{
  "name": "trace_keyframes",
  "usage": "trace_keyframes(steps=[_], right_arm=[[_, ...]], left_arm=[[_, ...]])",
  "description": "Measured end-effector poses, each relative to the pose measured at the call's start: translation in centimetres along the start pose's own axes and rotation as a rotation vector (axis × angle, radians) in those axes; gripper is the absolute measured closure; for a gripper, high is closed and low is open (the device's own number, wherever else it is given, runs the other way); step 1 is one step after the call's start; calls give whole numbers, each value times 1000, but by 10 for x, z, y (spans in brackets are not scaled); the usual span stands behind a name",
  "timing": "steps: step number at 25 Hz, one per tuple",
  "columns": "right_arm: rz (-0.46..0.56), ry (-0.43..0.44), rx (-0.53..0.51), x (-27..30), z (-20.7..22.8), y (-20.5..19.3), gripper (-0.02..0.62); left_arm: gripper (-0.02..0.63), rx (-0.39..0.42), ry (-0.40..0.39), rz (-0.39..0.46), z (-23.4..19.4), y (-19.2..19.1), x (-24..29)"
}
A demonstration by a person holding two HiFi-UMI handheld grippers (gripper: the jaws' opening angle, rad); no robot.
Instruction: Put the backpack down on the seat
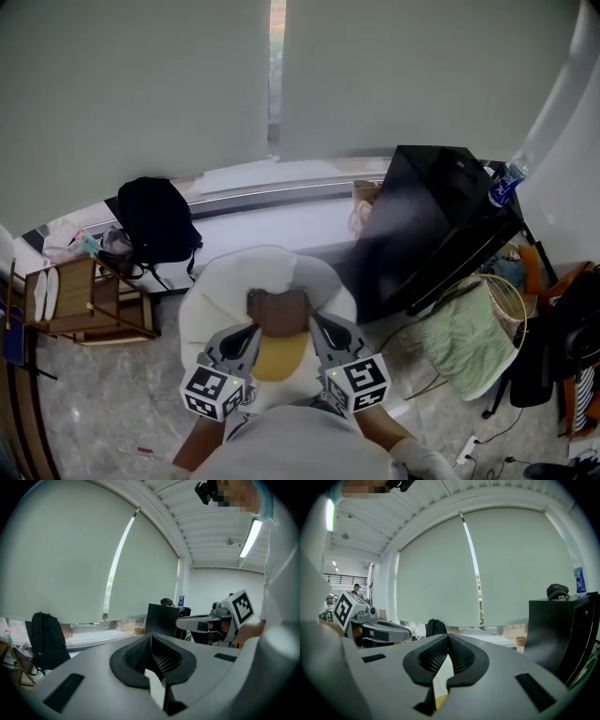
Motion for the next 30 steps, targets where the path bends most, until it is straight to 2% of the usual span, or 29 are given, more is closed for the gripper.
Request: trace_keyframes(steps=[7, 16, 30], right_arm=[[9, 12, -8, 0, -2, 5, 565], [7, 35, -9, 4, -4, 8, 565], [-14, 36, -10, 5, 2, 4, 565]], left_arm=[[571, 3, -2, 18, 1, 3, -4], [571, 8, 32, 37, -8, 11, -9], [571, 4, 13, 6, -7, 8, 1]])
Point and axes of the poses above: the fingertips, and each gripper's own axes: x forward along the fingers, z to its right, y out of its top, the point moved 6 cm from there along -x, backward along the fingers, and after that the axes turned 11 degrees about -x, right-handed, at the moved point
